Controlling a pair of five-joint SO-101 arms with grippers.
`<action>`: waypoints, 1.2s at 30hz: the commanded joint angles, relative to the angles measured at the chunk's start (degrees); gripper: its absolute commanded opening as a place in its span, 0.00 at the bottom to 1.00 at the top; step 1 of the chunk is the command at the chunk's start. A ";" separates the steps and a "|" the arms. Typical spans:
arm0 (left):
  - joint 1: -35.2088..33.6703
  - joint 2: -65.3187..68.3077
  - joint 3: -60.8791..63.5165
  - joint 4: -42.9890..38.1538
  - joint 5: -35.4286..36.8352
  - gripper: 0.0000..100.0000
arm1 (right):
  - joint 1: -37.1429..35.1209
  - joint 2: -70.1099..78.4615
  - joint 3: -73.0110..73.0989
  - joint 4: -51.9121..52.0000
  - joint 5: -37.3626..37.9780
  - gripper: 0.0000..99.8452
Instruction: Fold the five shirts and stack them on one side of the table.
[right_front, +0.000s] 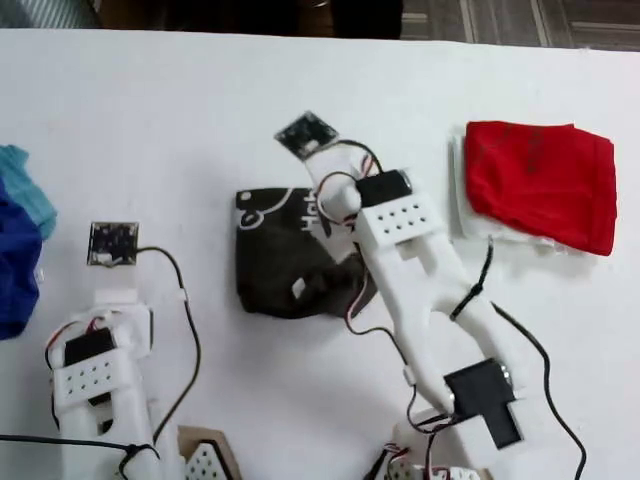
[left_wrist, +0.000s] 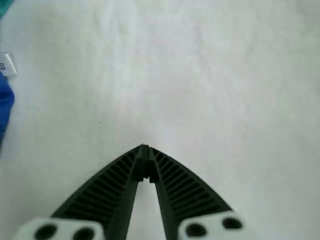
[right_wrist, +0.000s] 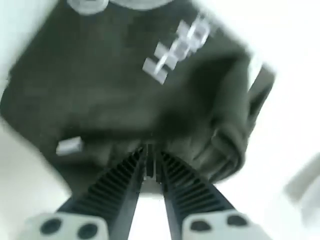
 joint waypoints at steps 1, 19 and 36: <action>-0.09 -0.88 -0.13 -0.79 0.44 0.03 | 0.57 5.67 -0.18 -5.76 0.09 0.02; -0.09 -0.88 -0.13 -0.88 0.44 0.03 | 2.42 14.73 -8.26 12.26 0.62 0.02; -0.09 -0.88 -0.13 -0.88 0.44 0.03 | 1.89 2.51 9.32 10.59 1.05 0.02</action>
